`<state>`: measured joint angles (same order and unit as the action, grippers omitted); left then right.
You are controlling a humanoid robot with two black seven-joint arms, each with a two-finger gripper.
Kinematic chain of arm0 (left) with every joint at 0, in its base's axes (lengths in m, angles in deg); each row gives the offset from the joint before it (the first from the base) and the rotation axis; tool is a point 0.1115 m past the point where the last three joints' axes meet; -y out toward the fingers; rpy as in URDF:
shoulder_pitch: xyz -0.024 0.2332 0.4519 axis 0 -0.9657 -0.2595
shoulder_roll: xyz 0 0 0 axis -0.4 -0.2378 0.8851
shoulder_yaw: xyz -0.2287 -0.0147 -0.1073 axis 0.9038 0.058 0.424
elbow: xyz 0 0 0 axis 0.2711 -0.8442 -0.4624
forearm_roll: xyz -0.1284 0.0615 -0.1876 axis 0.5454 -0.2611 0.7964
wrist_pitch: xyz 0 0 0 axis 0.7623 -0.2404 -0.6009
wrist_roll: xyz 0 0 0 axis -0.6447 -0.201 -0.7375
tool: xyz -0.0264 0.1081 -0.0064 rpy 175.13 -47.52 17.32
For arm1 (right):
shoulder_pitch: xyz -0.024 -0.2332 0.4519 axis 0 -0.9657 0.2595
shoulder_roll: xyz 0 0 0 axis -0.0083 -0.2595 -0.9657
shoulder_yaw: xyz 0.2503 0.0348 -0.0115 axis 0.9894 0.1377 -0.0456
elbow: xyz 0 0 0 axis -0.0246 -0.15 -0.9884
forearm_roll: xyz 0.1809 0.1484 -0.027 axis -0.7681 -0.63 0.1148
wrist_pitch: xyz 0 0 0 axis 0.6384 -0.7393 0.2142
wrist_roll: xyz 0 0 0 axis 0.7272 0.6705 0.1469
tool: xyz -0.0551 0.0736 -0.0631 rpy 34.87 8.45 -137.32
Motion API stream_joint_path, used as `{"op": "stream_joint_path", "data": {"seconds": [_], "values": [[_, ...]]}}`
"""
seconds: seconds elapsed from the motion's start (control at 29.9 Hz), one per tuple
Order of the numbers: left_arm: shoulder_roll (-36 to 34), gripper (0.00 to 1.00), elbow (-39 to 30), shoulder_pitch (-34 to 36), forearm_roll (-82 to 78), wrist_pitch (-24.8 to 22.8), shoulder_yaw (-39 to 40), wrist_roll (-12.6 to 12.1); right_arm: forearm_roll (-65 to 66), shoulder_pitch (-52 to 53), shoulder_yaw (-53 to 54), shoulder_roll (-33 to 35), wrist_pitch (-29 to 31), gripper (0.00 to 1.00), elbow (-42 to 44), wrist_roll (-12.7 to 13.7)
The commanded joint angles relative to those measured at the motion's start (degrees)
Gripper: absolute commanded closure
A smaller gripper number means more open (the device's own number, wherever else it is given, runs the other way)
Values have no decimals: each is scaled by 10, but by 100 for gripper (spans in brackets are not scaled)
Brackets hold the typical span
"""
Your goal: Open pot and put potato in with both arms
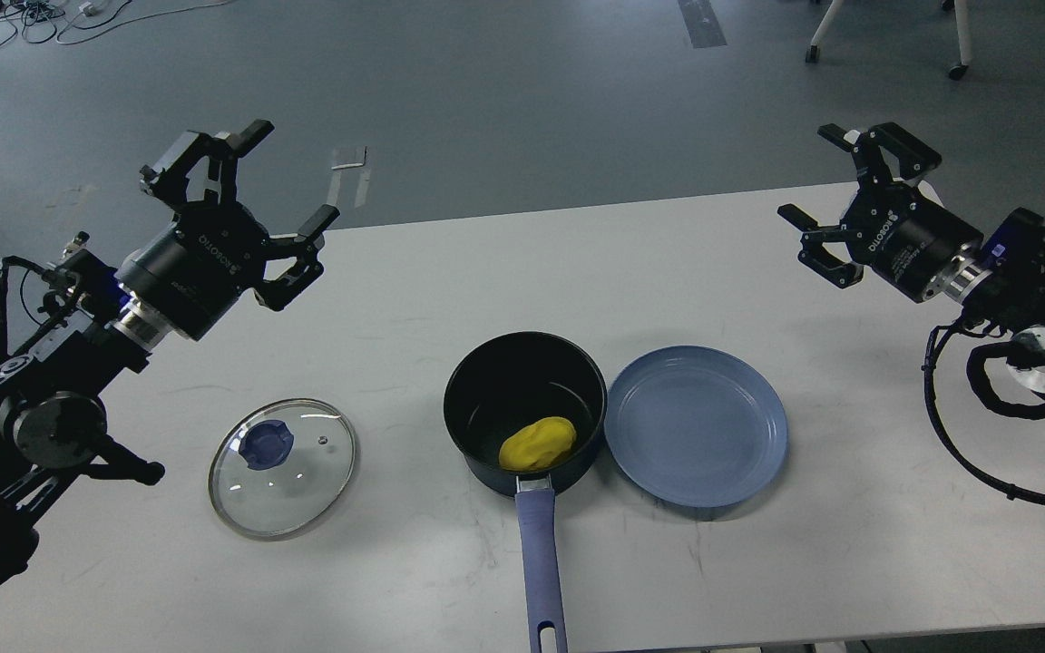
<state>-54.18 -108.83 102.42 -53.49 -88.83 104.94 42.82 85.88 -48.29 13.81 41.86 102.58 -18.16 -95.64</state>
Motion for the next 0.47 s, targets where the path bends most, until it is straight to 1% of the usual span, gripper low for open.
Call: {"op": "stream_joint_path", "data": {"seconds": [0.0, 0.1, 0.17, 0.2, 0.43], "values": [[11, 2, 2, -23, 0, -1, 9, 0, -4, -27, 5, -1, 0, 5, -2, 0], [17, 2, 9, -37, 0, -1, 17, 0, -4, -41, 12, -1, 0, 5, -1, 0], [22, 2, 14, -45, 0, -9, 23, 4, -4, -51, 21, -1, 0, 1, 1, 0], [23, 2, 18, -49, 0, -16, 25, 4, -3, -55, 24, -1, 0, 0, 3, 0], [24, 2, 20, -52, 0, -16, 26, 6, -3, -62, 24, -1, 0, 0, 1, 0]]}}
